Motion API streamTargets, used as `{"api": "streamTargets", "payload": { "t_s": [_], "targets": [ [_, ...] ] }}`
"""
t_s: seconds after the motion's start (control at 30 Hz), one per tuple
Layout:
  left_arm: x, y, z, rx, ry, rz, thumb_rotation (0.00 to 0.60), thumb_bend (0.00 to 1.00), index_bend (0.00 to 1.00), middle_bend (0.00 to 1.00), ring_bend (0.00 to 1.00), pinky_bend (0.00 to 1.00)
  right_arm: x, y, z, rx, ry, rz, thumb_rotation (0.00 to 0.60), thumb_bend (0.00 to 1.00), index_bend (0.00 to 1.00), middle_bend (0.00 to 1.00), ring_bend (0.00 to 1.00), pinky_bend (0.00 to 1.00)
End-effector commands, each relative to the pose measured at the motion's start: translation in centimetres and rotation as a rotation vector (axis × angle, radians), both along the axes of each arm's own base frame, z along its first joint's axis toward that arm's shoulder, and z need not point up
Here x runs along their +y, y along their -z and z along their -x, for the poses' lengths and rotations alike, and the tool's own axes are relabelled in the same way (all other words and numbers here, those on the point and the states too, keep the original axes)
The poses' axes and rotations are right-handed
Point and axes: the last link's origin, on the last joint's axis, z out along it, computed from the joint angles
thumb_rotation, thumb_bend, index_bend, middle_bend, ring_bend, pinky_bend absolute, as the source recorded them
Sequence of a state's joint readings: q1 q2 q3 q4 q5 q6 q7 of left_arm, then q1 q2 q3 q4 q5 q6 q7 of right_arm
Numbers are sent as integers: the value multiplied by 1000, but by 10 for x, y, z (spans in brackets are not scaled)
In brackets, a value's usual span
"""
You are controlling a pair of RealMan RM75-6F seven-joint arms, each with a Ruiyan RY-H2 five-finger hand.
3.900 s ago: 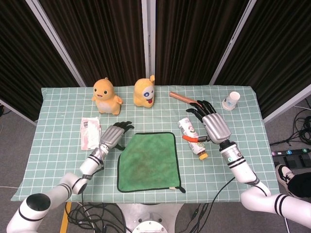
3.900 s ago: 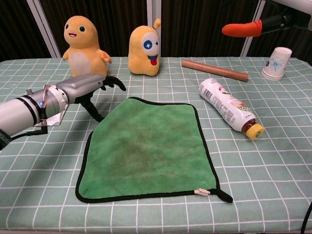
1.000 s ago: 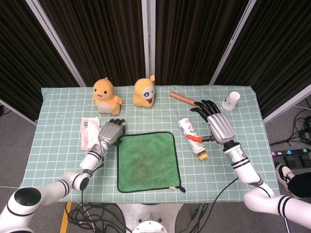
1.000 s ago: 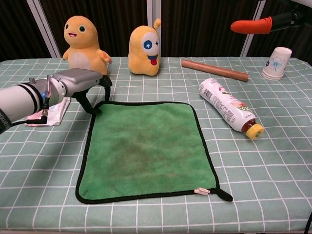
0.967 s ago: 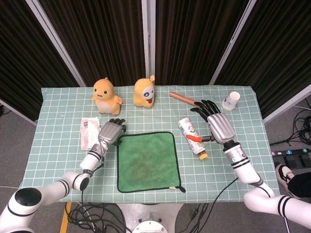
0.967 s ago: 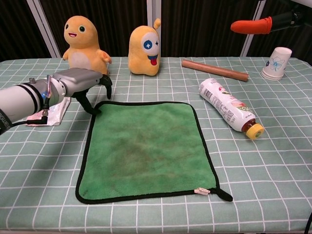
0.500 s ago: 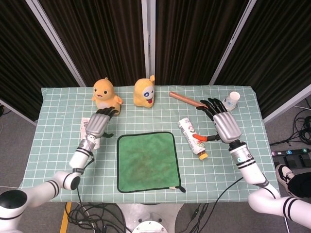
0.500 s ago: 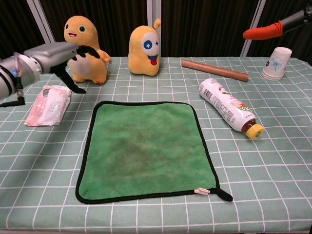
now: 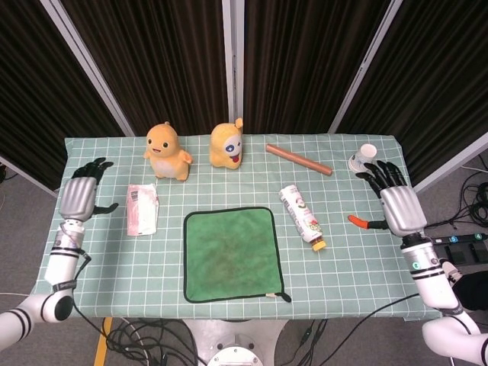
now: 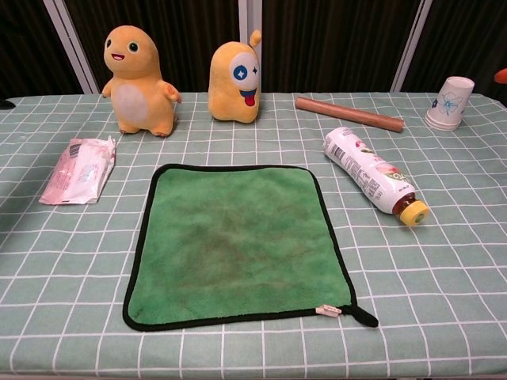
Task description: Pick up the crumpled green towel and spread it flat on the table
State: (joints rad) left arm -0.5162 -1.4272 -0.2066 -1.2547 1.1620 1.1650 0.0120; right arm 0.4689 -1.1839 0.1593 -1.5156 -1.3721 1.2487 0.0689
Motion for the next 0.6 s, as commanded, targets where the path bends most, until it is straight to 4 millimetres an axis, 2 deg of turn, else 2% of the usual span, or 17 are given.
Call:
{"api": "streamTargets", "payload": {
  "t_s": [0.03,0.3,0.5,0.6],
  "targets": [
    [-34,-13,15,22,-32,-13,600,170,235,216,172,212,18,-10,19,4,38,11,429,0,183,93,0,0],
    [-103,-27,27,49,-112,-45,600,170,235,216,172,212,69,-31,52,-38,118,89,436,0,161,80,0,0],
    [-142,-40,27,79,-155,-115,600,170,235,216,172,212,104,-43,64,-42,164,129,432,0,161,80,0,0],
    [-156,-42,24,96,-177,-108,600,170,235,216,172,211,114,-45,67,-35,182,134,435,0,161,80,0,0]
  ]
}}
